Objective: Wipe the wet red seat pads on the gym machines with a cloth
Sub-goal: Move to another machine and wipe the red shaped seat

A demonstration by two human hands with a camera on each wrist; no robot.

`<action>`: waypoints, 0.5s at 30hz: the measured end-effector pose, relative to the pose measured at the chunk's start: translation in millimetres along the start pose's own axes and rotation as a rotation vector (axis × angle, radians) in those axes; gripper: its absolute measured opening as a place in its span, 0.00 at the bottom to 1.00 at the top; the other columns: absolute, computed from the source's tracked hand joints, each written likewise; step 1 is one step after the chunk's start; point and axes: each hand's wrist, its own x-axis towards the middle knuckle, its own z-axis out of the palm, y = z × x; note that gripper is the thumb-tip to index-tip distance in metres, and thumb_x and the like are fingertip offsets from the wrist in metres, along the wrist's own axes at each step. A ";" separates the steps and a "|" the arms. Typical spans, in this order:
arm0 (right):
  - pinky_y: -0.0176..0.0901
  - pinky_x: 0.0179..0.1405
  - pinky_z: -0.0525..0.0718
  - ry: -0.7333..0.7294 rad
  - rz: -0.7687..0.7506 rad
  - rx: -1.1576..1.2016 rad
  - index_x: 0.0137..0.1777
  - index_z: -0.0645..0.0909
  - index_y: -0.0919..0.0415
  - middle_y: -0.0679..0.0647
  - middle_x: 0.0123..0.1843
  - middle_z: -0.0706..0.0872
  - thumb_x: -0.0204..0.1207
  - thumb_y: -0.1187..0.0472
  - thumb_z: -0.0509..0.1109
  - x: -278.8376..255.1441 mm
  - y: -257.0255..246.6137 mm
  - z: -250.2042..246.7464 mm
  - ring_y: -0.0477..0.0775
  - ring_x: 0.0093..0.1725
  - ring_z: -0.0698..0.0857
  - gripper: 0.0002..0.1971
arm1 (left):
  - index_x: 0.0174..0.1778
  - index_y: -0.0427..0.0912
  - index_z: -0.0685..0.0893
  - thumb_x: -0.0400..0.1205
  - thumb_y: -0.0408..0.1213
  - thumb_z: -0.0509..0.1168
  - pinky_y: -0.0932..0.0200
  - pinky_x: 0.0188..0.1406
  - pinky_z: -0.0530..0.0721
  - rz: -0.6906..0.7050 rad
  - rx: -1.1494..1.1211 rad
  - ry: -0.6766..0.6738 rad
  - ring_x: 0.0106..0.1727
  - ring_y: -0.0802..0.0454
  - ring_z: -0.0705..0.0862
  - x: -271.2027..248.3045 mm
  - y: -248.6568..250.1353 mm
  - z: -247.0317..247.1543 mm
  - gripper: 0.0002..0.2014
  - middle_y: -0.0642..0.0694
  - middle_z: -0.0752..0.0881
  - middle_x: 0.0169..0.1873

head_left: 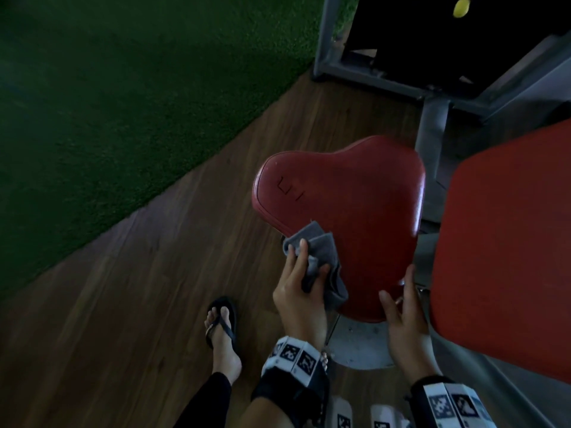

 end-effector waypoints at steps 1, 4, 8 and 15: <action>0.28 0.51 0.70 -0.006 0.000 0.007 0.83 0.40 0.36 0.45 0.76 0.67 0.81 0.45 0.57 0.5 0.3 0.1 0.27 0.54 0.75 0.36 | 0.74 0.48 0.79 0.77 0.33 0.77 0.74 0.70 0.72 0.004 -0.001 0.023 0.75 0.66 0.74 7.5 -0.3 0.8 0.28 0.47 0.79 0.74; 0.36 0.54 0.71 -0.007 0.003 0.007 0.84 0.41 0.37 0.51 0.75 0.70 0.81 0.45 0.58 2.0 2.7 -1.4 0.38 0.54 0.77 0.37 | 0.75 0.47 0.79 0.78 0.34 0.76 0.73 0.70 0.73 -0.017 -0.022 0.055 0.76 0.63 0.75 9.8 0.9 3.3 0.27 0.48 0.79 0.74; 0.37 0.53 0.72 -0.025 0.022 0.008 0.83 0.40 0.34 0.45 0.70 0.72 0.77 0.41 0.58 3.8 2.8 -2.8 0.35 0.51 0.76 0.39 | 0.75 0.51 0.76 0.78 0.34 0.76 0.74 0.67 0.76 -0.038 0.006 -0.023 0.72 0.72 0.75 -27.4 -4.7 2.1 0.30 0.60 0.79 0.72; 0.39 0.54 0.73 0.000 0.018 -0.028 0.83 0.41 0.35 0.50 0.64 0.73 0.79 0.46 0.59 3.5 2.0 -4.0 0.44 0.50 0.77 0.37 | 0.75 0.49 0.78 0.78 0.35 0.75 0.71 0.68 0.77 -0.014 0.021 -0.041 0.73 0.62 0.78 -2.6 -3.0 -1.5 0.28 0.52 0.79 0.73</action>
